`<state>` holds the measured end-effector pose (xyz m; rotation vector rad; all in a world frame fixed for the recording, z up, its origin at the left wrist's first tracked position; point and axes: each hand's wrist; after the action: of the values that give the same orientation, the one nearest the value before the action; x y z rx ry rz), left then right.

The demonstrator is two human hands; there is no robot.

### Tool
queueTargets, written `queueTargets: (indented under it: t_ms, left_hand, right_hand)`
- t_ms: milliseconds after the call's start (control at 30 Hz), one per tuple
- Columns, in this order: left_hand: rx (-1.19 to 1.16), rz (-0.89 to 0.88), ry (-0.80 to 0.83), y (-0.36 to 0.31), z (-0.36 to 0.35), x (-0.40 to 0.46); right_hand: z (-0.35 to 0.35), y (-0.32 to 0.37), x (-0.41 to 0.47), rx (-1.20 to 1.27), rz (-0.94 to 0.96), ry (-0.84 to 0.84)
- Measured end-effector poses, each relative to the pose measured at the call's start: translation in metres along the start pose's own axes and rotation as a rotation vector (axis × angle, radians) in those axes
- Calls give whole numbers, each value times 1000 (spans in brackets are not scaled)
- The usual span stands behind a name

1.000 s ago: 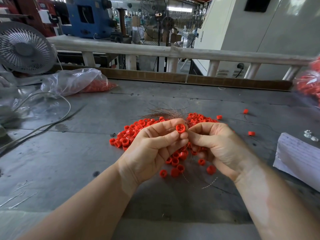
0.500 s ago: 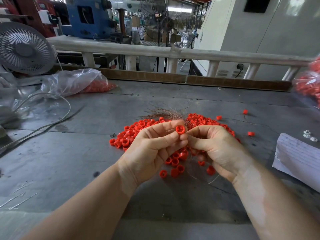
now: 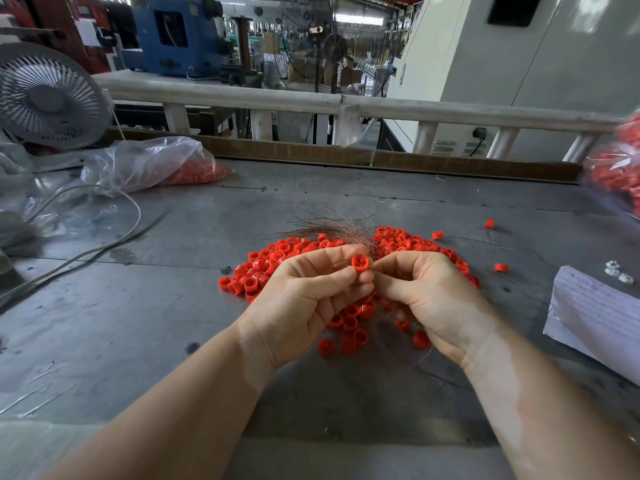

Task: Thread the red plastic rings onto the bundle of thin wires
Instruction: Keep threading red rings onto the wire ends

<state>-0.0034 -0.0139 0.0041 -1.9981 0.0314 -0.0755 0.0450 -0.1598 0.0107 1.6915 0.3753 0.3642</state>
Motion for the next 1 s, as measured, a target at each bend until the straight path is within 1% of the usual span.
queueTargets:
  t_ms: [333,500,633,833,1000]
  left_hand:
    - [4,-5,5,-1,-1,0]
    - [2,-17,15,-1,0,0]
    - [11,-13,5,0,0,0]
    - [59,11,-11,1,0,1]
    - [80,13,-23,0,1,1]
  right_hand:
    - [0,0,-1,-20,-3,20]
    - [-3,-2,0,-22,13,67]
    - [-1,-2,0,-54,27,45]
    - [8,1,2,-180,70,-47]
    - [23,5,7,-280,210,-269]
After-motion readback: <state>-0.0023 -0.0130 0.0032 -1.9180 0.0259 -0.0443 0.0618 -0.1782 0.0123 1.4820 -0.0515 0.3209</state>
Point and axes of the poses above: each hand's wrist, its own x-axis towards the middle knuckle, its own z-axis out of the back of the hand, y = z × x, and after that the axes turned 14 degrees about x, right-handed
